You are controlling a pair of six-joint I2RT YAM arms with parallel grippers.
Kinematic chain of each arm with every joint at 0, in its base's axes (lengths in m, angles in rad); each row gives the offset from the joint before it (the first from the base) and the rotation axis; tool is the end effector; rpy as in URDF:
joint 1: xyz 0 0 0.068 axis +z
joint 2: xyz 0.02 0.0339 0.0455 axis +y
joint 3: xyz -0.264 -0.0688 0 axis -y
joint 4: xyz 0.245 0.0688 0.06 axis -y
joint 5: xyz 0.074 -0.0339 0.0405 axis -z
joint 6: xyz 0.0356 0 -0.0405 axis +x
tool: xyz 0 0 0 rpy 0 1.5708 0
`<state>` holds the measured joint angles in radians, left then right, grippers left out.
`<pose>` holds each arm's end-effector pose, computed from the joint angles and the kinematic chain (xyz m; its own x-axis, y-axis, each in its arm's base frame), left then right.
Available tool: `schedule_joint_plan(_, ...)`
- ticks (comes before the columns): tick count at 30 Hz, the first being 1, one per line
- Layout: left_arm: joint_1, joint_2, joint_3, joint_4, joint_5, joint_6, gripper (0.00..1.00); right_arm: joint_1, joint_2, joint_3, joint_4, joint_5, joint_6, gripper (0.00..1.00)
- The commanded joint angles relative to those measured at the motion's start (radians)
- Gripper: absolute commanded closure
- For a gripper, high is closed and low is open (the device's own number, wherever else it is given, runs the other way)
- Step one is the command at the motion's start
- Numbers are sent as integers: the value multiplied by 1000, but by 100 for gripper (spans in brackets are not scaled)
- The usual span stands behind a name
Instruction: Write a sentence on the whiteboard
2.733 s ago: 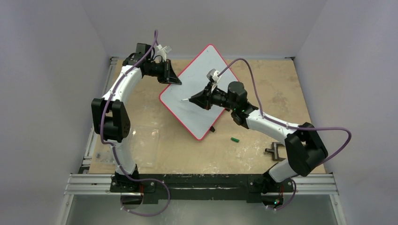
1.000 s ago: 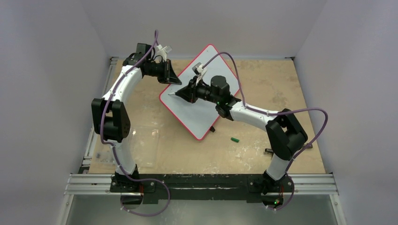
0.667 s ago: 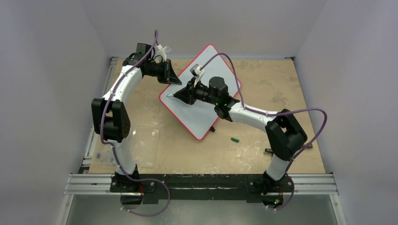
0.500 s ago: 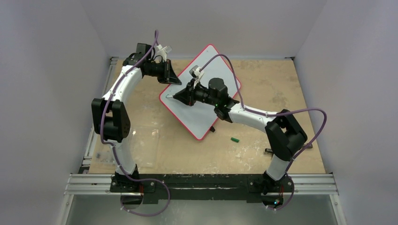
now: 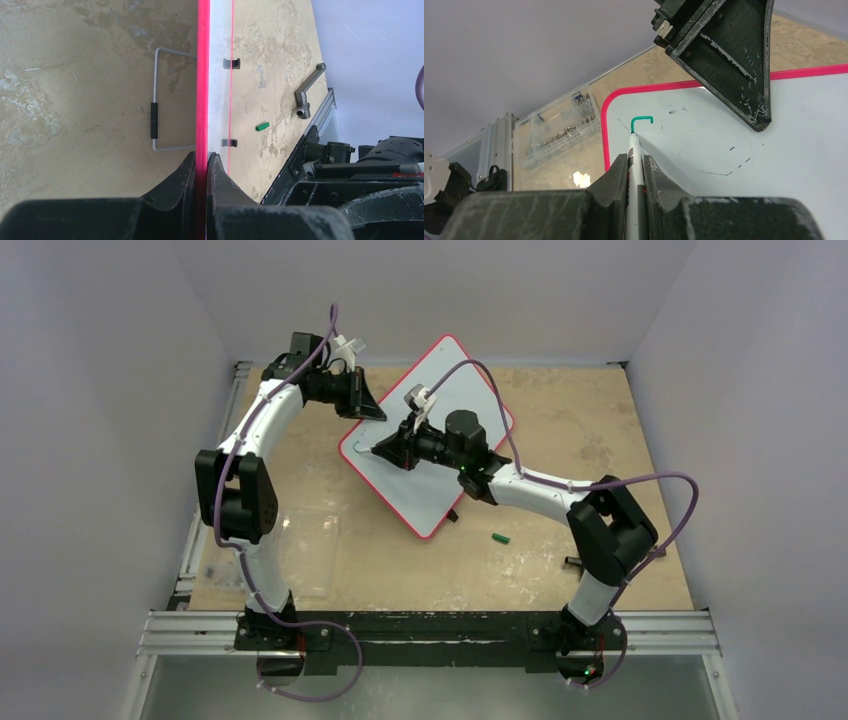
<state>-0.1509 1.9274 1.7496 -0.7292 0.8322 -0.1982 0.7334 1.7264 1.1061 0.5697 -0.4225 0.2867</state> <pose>0.4155 -0.0898 0.2994 -0.8721 -0.0015 -0.4894 0.3875 0.6087 -0.6923 0.2885 0.2796 0.2753 -0.2947 0.0816 -0.9521 -0.8668 0.3966 0.3023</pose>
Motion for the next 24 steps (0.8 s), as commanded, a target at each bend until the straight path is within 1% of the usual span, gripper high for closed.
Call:
schedule_joint_plan(1, -38, -34, 4, -23, -77, 63, 100, 0, 2, 12, -112, 87, -40, 100)
schedule_joint_plan(13, -38, -39, 1, -25, -77, 65, 100, -24, 13, 40, -175, 161, -31, 100)
schedule_joint_plan(24, -38, -39, -1, -25, -79, 65, 100, -34, 8, 35, -189, 164, -28, 100)
